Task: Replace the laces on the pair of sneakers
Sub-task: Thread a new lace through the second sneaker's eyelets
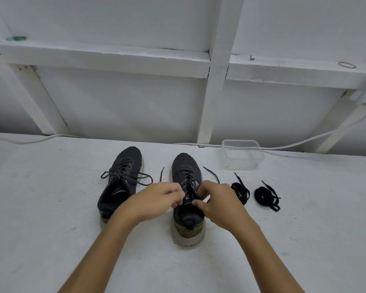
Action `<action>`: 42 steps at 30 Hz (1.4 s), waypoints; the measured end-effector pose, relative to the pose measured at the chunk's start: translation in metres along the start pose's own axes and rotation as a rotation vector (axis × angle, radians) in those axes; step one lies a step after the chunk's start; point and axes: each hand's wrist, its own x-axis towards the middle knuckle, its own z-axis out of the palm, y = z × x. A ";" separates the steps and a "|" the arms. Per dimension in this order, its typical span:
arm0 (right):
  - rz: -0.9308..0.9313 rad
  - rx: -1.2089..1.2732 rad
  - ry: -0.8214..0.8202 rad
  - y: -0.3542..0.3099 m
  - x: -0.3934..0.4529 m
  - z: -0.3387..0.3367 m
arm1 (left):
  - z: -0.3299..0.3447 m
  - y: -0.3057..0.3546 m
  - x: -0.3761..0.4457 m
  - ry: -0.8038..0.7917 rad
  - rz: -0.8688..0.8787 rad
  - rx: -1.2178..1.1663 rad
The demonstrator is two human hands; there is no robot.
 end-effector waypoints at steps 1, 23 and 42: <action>-0.009 0.010 0.027 0.001 0.000 0.001 | -0.004 0.000 -0.001 -0.049 -0.018 -0.071; -0.185 -0.038 0.145 -0.001 0.007 0.011 | 0.041 -0.012 0.014 0.568 0.266 0.267; 0.083 0.556 0.165 0.009 0.008 0.015 | 0.043 -0.019 0.011 0.576 0.221 0.098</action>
